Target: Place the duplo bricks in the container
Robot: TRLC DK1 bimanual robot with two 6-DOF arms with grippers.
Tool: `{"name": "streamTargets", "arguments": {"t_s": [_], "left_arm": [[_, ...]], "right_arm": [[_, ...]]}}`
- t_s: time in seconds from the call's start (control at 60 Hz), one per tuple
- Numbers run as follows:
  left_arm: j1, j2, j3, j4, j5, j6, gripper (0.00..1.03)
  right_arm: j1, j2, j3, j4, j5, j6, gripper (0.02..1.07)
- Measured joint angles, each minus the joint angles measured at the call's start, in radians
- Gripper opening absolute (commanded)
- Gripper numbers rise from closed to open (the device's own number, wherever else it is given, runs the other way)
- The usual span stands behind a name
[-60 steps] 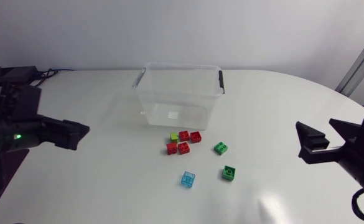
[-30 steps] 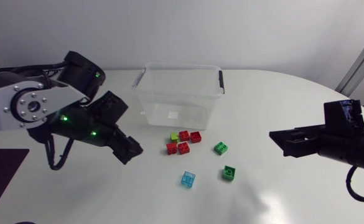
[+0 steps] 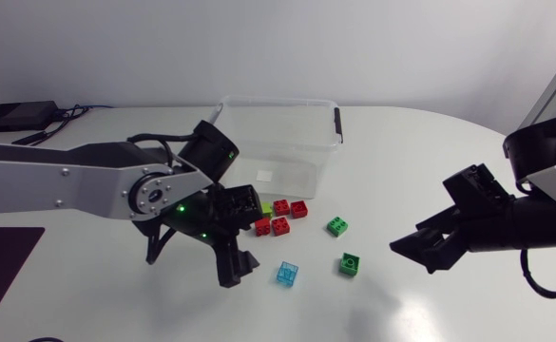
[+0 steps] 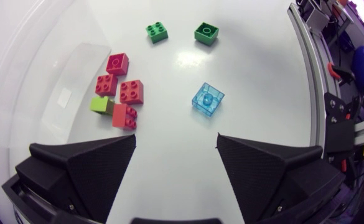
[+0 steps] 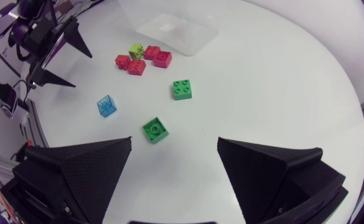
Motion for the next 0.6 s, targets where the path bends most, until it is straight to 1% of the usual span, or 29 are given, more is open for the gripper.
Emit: {"name": "streamTargets", "arguments": {"t_s": [0.183,0.4,0.6], "left_arm": [[-0.035,0.100,0.057,0.042,0.000,0.098,0.92],[-0.063,0.226,0.151,0.043,0.000,0.180,0.92],[-0.092,0.265,0.169,0.034,0.000,0.245,0.91]], "right_arm": [[0.023,0.038,-0.001,0.026,-0.007,-0.095,1.02],[0.108,0.106,-0.002,0.069,-0.006,-0.136,1.02],[0.141,0.184,-0.002,0.120,-0.003,-0.155,1.02]]}}
